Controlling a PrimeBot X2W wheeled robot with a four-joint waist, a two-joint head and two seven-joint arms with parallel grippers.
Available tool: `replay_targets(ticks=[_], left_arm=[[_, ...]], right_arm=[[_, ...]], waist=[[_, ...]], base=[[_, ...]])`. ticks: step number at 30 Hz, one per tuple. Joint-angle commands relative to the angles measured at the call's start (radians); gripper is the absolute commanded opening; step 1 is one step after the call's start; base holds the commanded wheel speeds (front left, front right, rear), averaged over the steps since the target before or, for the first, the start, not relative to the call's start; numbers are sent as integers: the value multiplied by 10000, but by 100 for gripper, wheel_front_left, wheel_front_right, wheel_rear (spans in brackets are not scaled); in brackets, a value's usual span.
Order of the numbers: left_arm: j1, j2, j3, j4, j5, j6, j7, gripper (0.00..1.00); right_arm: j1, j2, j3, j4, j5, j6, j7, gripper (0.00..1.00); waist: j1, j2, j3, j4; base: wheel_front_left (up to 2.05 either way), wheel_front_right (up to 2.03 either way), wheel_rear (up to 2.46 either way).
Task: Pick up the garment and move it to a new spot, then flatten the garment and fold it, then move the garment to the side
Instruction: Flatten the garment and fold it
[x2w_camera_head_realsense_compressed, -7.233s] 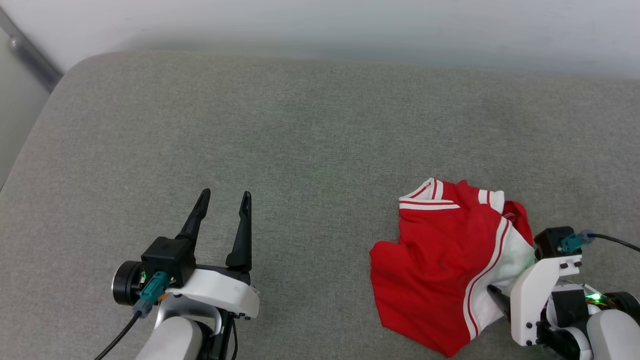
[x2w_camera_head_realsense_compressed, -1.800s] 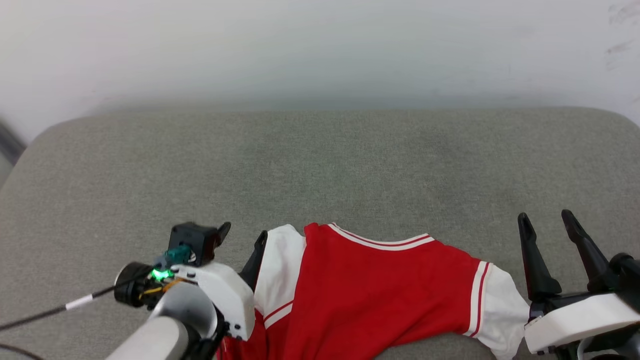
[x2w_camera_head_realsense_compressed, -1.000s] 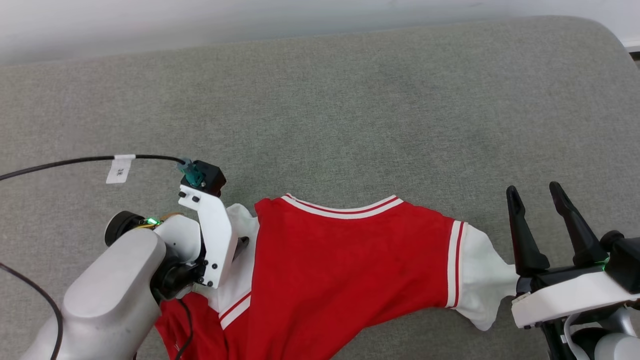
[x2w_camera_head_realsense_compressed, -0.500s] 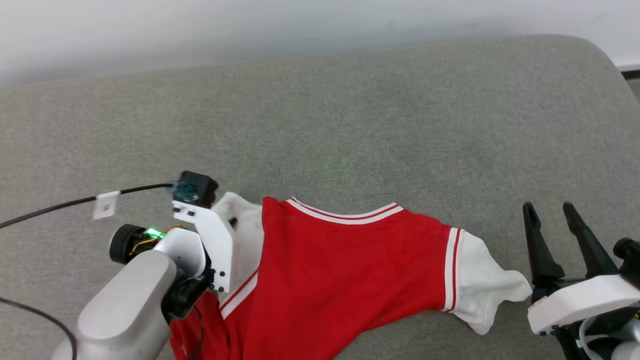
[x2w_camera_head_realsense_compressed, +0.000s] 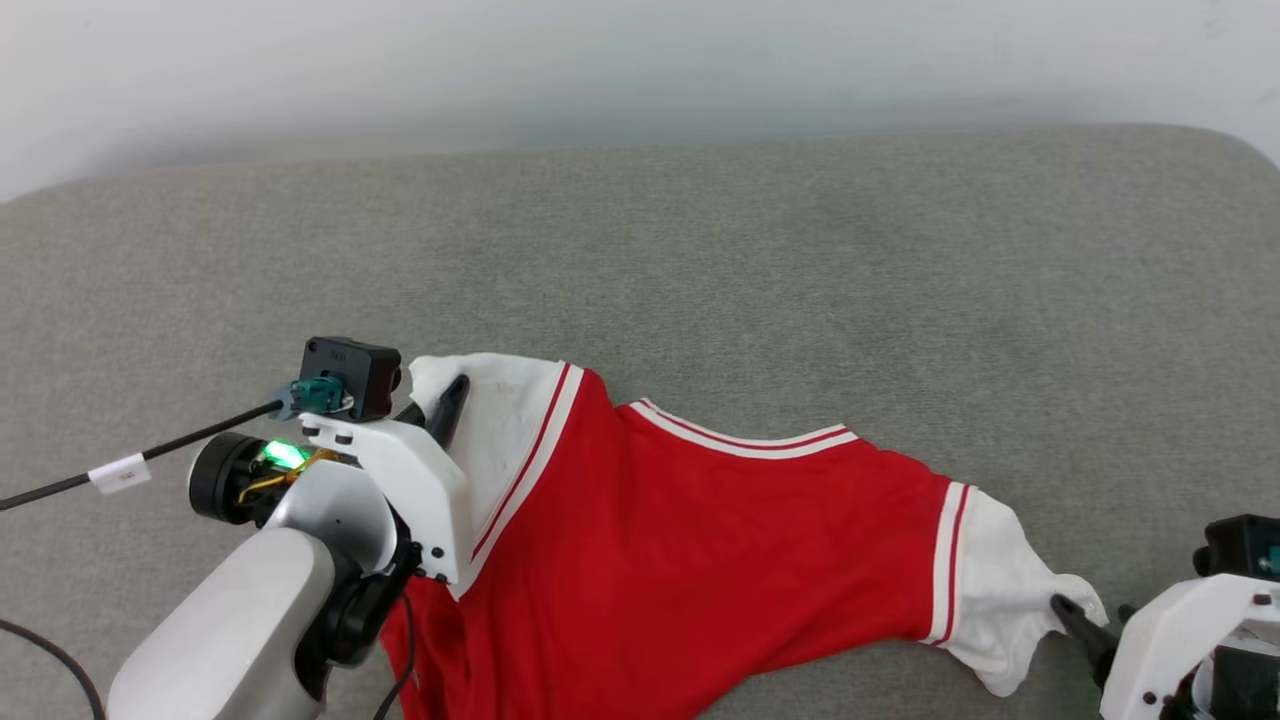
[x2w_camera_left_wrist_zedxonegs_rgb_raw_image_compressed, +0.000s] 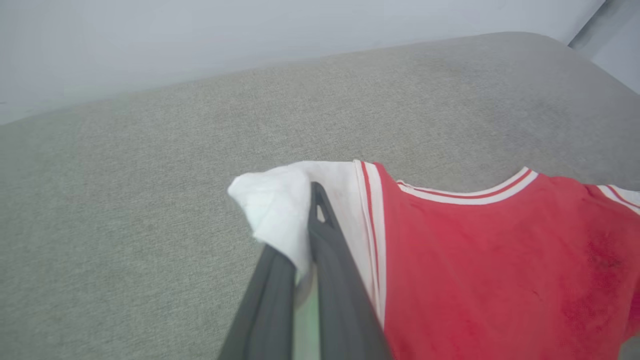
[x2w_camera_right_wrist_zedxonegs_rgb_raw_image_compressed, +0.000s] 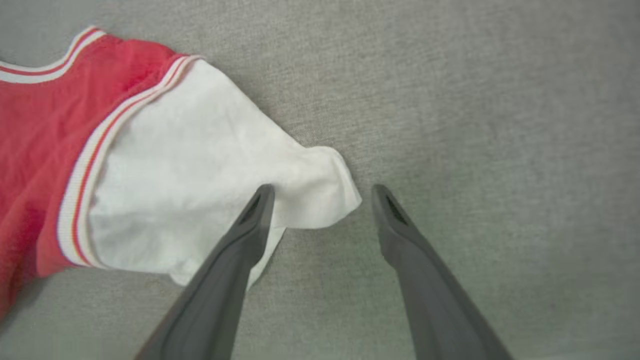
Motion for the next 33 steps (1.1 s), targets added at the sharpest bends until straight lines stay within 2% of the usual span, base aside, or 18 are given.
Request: replay_targets(ticks=[1,6,10,11,12,13,19,27,29,30,33], left_arm=[[105,98,11,-275,79,92,40,0],[58,111,-67,-980,206,227,115,0],[66,143,-81,-1172,241,261,87,0],[90,150,-78,-1190,235,276,79,0],[114,165,-70,-1194,229,283,68,0],[139,180,-62,-1202,224,281,53,0],[270,249,30,-1137,107,347,-85,0],[-249,332,470,-794,265,423,-724,0],[-581,247,595,-565,211,327,-803,0],[-1298,104,802,-12,138,174,-905,0],[-2200,-171,949,664,157,78,-1023,0]], right_arm=[[-198,-33,6,94,83,-3,445,100],[-550,-191,120,515,-105,-3,1271,100],[-533,86,289,1169,-14,-2,1835,100],[-477,166,359,1282,-6,-2,1963,52],[-455,220,419,1379,18,4,2069,22],[-439,289,399,1455,96,11,2166,0],[-673,45,317,1113,61,1,2083,0],[-1735,-814,535,-120,-407,-3,785,0],[-2227,-980,595,-72,-465,-3,558,0],[-3131,-1192,681,295,-650,-5,147,0],[-4203,-1327,778,866,-871,-3,-384,0]], waist=[[0,0,168,189],[0,0,587,517],[0,0,754,647],[0,0,764,664],[0,0,765,676],[0,0,758,677],[0,0,450,553],[0,0,-271,300],[0,0,-414,272],[0,0,-569,232],[0,0,-622,232]], base=[[0,0,0],[0,0,0],[0,0,0],[0,0,0],[0,0,0],[0,0,0],[0,0,0],[0,0,0],[0,0,0],[0,0,0],[0,0,0]])
